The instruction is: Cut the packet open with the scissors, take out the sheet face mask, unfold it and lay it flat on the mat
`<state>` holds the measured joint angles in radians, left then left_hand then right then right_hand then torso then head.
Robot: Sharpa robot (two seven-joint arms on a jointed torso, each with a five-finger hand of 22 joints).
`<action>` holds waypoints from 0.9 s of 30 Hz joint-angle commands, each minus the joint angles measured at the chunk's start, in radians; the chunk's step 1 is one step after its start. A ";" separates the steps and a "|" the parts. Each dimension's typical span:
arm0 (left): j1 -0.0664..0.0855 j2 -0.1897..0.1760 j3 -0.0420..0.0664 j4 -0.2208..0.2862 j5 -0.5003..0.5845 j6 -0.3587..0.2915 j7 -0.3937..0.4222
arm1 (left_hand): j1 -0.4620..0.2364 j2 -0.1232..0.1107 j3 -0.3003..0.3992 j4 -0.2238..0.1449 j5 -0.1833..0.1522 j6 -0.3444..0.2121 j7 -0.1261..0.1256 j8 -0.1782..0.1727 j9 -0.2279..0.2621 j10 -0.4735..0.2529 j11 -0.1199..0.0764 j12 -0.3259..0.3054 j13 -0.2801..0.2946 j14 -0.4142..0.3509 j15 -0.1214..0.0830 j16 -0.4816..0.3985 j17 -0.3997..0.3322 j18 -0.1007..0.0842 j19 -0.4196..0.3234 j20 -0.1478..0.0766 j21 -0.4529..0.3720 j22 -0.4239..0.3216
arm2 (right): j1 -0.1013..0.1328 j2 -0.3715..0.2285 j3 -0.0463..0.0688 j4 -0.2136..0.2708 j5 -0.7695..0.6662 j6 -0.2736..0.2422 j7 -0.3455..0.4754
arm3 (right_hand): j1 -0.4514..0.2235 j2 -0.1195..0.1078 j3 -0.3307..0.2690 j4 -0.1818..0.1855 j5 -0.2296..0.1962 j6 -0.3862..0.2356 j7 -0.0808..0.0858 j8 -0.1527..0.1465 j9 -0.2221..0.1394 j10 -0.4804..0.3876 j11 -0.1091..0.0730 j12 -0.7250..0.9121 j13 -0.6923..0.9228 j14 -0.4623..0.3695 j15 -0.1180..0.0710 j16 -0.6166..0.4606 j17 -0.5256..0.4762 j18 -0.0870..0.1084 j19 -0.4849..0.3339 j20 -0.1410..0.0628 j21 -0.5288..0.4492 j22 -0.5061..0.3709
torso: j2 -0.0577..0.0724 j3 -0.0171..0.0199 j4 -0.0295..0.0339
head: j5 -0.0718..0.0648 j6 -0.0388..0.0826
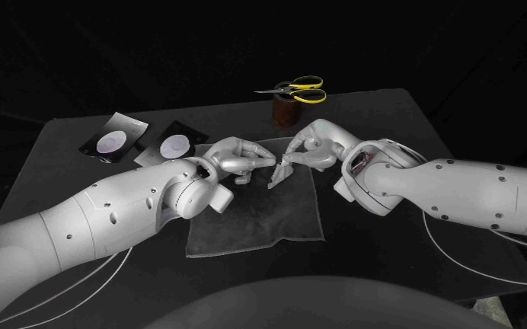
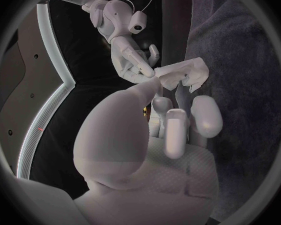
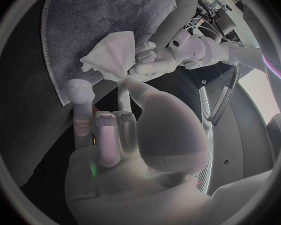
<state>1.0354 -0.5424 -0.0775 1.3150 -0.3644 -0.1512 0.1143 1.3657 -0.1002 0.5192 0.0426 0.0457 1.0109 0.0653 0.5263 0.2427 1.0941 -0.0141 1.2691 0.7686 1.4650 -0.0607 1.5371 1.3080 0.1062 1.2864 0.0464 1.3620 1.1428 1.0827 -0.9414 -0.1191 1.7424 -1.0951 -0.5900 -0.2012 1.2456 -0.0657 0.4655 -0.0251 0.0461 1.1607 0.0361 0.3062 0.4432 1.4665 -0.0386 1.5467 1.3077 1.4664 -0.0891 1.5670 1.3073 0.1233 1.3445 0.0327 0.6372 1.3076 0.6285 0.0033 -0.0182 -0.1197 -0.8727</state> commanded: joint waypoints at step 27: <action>-0.001 0.023 0.001 -0.002 -0.032 0.073 -0.044 | -0.019 -0.089 -0.061 -0.003 0.003 -0.167 0.061 -0.104 -0.001 -0.217 0.055 -0.092 -0.219 0.017 0.045 -0.005 0.093 -0.005 -0.026 0.036 -0.018 -0.040 | -0.001 0.009 0.000 0.020 0.004 -0.001 0.009 | 0.004 0.018 0.013 -0.007 0.002 0.011 -0.008 0.027 0.024 0.100 -0.005 0.000 0.248 0.104 -0.005 0.004 0.264 0.019 0.006 -0.003 0.004 0.004 | 0.000 0.0000 0.0004 | 0.001 0.000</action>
<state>1.0348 -0.5218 -0.0776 1.3117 -0.3823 -0.1116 0.0709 1.3412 -0.1882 0.4568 0.0466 0.0500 0.8365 0.1247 0.4216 0.2420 0.8824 0.0429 1.1704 0.5477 1.4666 -0.0228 1.5353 1.3080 0.1062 1.2597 0.0735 1.3490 1.1023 1.0825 -0.9341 -0.1191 1.7601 -1.0892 -0.5905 -0.2003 1.2456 -0.0657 0.4664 -0.0263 0.0418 1.1589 0.0343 0.3062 0.4432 1.4648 -0.0369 1.5438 1.3073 1.4646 -0.0873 1.5672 1.3083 0.1225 1.3445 0.0328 0.6370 1.3073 0.6290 0.0035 -0.0182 -0.1176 -0.8727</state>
